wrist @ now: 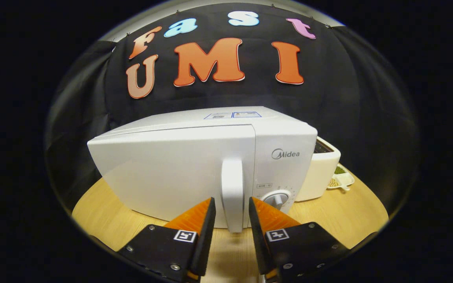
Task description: Open the microwave, put the food inside, and close the microwave door.
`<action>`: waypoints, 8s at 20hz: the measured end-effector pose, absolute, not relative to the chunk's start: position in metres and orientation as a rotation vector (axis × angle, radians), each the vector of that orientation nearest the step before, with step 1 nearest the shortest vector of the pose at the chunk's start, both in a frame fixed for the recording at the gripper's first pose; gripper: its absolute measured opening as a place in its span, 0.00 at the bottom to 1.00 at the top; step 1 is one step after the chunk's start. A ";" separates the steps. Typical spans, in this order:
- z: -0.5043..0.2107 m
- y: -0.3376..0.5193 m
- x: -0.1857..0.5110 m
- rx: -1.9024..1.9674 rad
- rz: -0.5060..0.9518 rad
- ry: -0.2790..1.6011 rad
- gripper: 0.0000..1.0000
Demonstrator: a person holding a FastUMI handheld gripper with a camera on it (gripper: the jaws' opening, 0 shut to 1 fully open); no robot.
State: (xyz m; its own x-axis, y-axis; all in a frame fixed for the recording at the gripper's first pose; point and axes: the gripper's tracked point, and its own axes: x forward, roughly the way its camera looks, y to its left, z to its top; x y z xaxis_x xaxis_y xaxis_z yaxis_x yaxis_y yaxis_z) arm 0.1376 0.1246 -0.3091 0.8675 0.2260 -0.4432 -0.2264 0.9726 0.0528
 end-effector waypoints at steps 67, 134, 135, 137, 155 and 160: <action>-0.227 0.319 -0.250 -0.123 0.325 0.372 0.99; -0.287 0.129 -0.005 0.421 0.192 0.797 0.04; -0.284 0.144 -0.001 0.457 0.190 0.782 0.04; -0.281 0.176 0.010 0.537 0.194 0.756 0.04; -0.320 0.276 0.170 1.142 -0.078 0.462 0.04; -0.339 0.278 0.199 1.195 -0.152 0.431 0.04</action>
State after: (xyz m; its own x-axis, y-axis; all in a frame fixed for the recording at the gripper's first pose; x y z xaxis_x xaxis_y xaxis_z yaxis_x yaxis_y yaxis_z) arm 0.1994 0.2781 -0.3386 0.9090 0.1105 -0.4018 0.3382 0.3677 0.8663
